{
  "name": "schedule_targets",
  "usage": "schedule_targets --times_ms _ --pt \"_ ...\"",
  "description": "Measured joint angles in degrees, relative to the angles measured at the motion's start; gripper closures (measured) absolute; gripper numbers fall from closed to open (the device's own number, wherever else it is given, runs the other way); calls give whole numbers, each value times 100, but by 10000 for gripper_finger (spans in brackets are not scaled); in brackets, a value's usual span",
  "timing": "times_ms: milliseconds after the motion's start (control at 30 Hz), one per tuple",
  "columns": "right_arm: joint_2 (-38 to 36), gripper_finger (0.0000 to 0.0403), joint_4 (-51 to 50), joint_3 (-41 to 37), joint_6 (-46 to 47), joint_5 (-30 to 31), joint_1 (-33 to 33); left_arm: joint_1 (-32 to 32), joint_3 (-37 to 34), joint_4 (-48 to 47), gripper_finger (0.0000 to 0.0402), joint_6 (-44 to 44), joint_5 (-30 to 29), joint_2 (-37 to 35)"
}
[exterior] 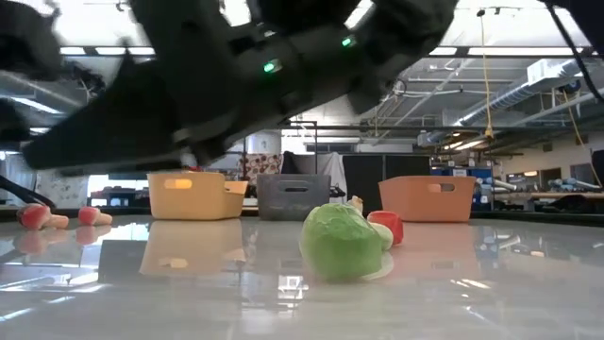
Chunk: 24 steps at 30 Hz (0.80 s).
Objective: Sort produce into baskets
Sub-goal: Put the green chili pepper into the black bin
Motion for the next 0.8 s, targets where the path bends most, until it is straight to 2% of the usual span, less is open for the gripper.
schedule_targets --times_ms 133,267,400,633,800 --pt "512 229 -6 668 -111 -463 18 -433 4 413 195 -936 264 -2" --pt "903 229 -33 1167 -133 -444 62 -728 10 1144 195 -1507 -83 72" --pt "1096 230 -129 1474 -102 -412 68 -917 10 1564 195 -1589 -576 489" --pt "1102 234 -80 1498 -121 -411 59 -985 10 2026 195 -1590 -597 1442" --pt "1103 236 -140 1500 -120 -386 55 -993 37 2228 195 -1563 -749 1782"
